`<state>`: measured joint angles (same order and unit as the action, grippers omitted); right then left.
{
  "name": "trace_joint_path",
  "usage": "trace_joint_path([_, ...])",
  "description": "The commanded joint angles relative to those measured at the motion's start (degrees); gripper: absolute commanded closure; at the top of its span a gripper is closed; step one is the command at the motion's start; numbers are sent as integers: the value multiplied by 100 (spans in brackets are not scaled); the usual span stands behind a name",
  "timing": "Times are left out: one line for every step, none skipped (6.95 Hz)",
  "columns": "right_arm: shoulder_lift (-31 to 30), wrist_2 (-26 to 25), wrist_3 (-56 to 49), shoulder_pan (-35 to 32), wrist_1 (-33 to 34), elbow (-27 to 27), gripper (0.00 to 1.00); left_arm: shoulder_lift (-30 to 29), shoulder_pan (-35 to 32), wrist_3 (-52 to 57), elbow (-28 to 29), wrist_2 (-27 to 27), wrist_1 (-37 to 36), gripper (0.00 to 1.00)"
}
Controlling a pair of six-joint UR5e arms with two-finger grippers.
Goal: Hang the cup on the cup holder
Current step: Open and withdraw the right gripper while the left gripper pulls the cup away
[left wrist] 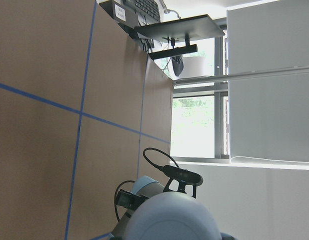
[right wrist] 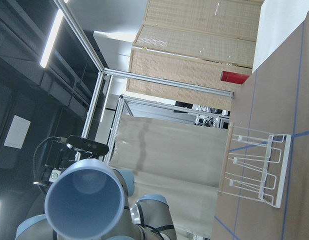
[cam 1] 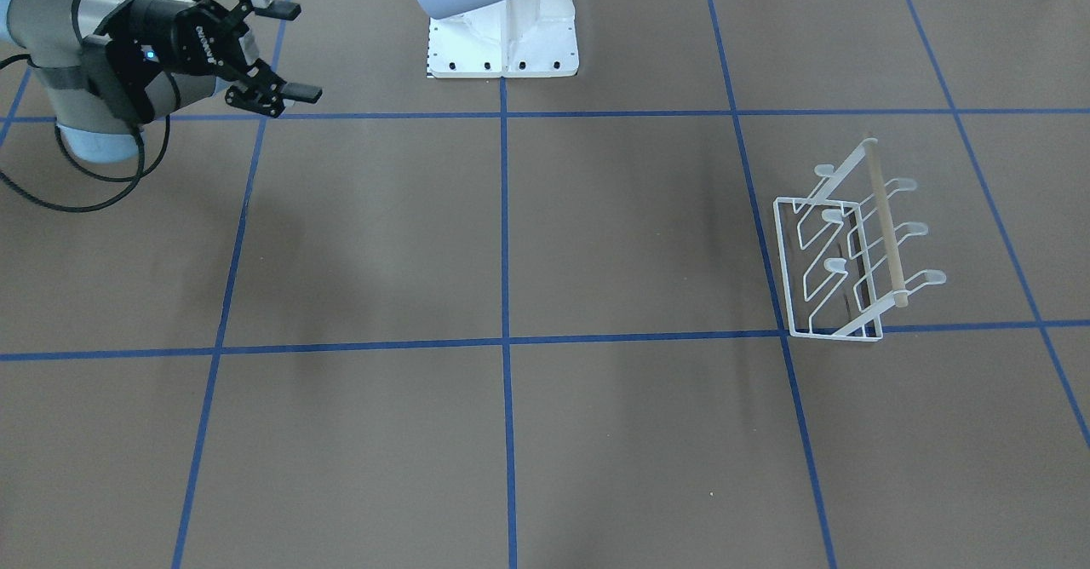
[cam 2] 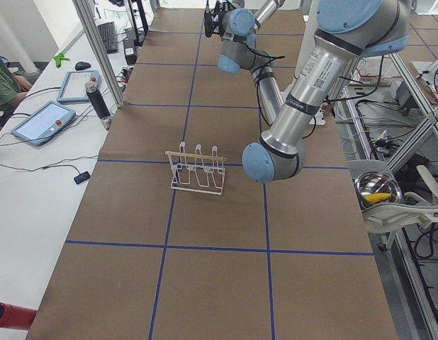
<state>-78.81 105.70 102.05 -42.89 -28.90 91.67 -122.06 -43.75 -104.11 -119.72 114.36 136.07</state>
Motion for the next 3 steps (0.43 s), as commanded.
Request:
trace_joint_path([416, 1575, -437, -1574, 1305, -562, 0, 138, -387, 914, -25, -19, -1033, 100])
trace_joint_path([437, 2116, -1433, -2095, 2474, -519, 0, 156, -520, 1467, -68, -28, -1578, 100])
trace_joint_path([385, 2139, -2409, -2405, 3355, -562, 0, 304, -651, 1899, -69, -45, -1897, 100])
